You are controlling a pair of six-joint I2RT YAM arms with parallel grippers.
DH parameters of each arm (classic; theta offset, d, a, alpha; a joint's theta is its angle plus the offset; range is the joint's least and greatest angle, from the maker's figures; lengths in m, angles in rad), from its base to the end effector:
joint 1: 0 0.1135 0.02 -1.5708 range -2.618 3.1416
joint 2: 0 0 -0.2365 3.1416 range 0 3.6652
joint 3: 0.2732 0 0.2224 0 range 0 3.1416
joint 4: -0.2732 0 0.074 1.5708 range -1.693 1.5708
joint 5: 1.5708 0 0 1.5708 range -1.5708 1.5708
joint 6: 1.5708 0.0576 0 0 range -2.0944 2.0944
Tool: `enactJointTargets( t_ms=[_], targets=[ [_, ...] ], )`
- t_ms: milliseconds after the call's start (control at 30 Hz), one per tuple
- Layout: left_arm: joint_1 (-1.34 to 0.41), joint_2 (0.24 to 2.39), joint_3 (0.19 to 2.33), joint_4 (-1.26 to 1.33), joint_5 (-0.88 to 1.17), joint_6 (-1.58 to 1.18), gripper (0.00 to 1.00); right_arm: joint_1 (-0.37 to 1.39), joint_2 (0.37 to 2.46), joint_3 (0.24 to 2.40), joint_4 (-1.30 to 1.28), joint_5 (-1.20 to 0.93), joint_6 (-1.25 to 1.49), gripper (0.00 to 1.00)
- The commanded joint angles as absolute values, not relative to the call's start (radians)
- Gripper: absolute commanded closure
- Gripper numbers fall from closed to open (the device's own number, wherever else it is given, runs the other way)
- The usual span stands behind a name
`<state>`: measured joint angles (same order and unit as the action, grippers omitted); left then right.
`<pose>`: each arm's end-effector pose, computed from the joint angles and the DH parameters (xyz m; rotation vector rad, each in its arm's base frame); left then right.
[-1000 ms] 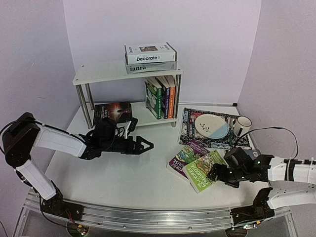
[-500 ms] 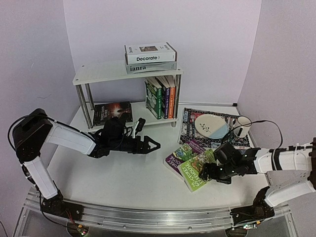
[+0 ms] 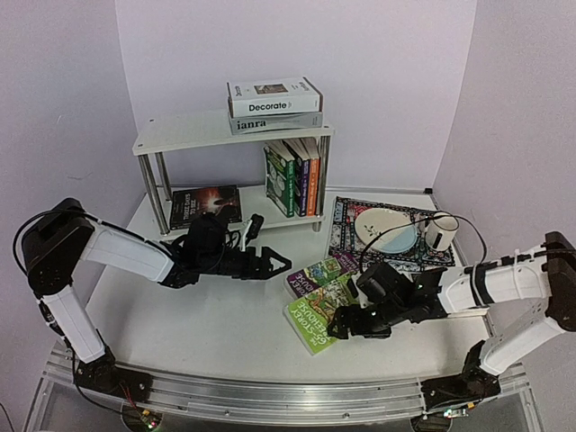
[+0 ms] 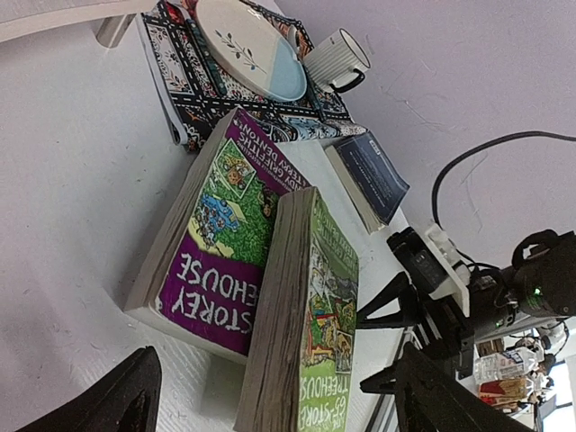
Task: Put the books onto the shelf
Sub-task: Adjust the book pile.
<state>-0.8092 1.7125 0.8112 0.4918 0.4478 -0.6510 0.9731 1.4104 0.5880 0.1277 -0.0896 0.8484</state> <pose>0.2227 -0.2697 0.1668 0.4996 2.1590 -1.3309 0.1493 0.2284 0.1468 -0.2075 2.4837 0.9905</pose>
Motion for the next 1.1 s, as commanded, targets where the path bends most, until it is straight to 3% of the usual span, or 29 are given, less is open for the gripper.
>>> enactJointTargets(
  t_ms=[0,200,533,1067],
  targets=[
    [-0.813,1.623,0.776,0.535,0.428,-0.636,0.09,0.99,1.377,0.64,0.117,-0.073,0.806,0.11],
    [-0.813,1.529,0.7,0.535,0.41,-0.651,0.09,0.987,1.288,0.651,-0.017,0.055,0.718,0.02],
    [-0.852,1.479,0.611,0.536,0.393,-0.743,0.1,0.801,1.151,0.603,-0.13,0.075,0.618,0.02],
    [-0.929,1.487,0.498,0.643,0.322,-0.916,0.1,0.709,1.351,0.605,0.01,-0.165,0.546,0.02]
  ],
)
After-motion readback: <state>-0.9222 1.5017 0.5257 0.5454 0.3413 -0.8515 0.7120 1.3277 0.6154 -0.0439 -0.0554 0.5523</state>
